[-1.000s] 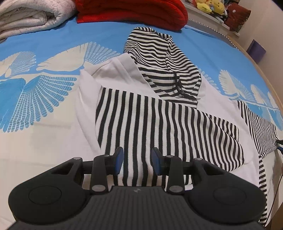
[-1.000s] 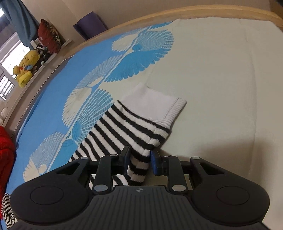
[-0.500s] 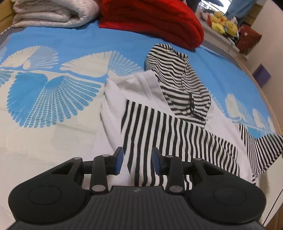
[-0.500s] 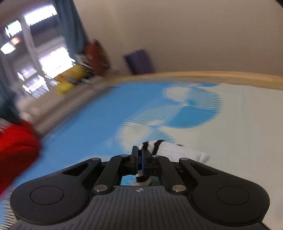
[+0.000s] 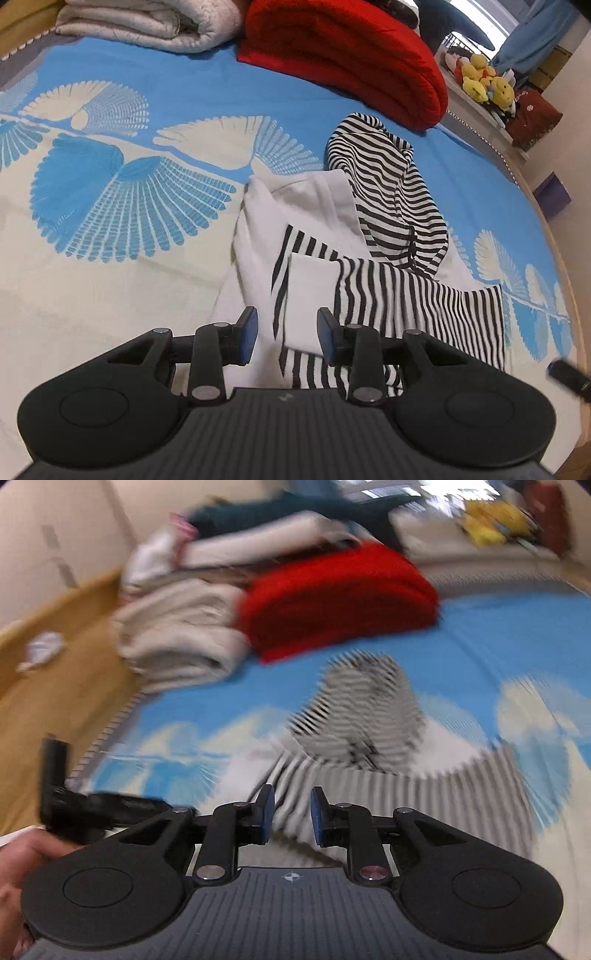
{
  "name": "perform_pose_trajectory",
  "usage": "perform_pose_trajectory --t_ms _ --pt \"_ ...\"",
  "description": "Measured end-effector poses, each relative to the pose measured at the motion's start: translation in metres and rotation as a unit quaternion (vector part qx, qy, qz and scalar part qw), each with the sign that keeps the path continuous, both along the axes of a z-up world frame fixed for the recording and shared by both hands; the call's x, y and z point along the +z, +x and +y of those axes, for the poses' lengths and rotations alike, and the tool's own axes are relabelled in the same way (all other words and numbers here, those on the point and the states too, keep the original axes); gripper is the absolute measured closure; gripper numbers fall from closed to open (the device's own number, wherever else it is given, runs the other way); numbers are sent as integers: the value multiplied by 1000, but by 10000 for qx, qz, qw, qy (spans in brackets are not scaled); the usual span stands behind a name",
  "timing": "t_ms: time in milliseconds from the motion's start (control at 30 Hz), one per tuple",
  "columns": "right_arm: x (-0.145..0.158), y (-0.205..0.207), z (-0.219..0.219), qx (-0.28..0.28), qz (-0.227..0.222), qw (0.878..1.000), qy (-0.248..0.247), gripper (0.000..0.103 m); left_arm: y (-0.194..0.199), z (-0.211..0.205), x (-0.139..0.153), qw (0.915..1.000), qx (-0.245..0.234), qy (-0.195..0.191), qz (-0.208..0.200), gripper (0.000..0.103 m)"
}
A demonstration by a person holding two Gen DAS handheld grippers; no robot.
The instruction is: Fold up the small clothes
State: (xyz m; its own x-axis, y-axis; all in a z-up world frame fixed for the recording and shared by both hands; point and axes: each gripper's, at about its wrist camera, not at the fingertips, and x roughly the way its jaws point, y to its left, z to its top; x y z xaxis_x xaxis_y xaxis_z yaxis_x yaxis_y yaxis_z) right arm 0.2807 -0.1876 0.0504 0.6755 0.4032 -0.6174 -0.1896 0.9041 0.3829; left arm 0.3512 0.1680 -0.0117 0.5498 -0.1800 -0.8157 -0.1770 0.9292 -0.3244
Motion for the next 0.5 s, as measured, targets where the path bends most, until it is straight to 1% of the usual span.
perform_pose_trajectory --t_ms 67,133,167,200,233,267,333,400,467,500 --pt "-8 -1 -8 -318 262 9991 115 79 2 1 -4 9998 37 -174 62 65" --pt "-21 -3 -15 -561 250 9980 166 76 3 0 -11 9994 55 -320 129 66" --pt "-28 -4 -18 -681 232 9974 88 76 4 -1 -15 9990 60 -423 162 70" --pt "-36 -3 -22 -870 350 9956 -42 76 5 -1 -20 9983 71 -542 194 80" --pt "-45 -1 -25 -1039 526 9932 -35 74 6 -2 -25 9973 86 -685 233 84" --pt "-53 2 -32 -1142 705 9908 153 74 8 -3 -30 9961 107 -827 276 86" --pt "-66 9 -44 -1209 934 9873 435 74 12 -5 -40 9928 173 -1122 375 86" --pt "-77 18 -52 -1349 1073 9844 363 74 15 -8 -54 9871 240 -1484 552 86" --pt "-86 25 -58 -1454 1181 9819 288 74 18 -12 -67 9814 286 -1745 750 84" --pt "-89 28 -61 -1449 1252 9810 312 74 20 -13 -74 9789 373 -1817 861 79"
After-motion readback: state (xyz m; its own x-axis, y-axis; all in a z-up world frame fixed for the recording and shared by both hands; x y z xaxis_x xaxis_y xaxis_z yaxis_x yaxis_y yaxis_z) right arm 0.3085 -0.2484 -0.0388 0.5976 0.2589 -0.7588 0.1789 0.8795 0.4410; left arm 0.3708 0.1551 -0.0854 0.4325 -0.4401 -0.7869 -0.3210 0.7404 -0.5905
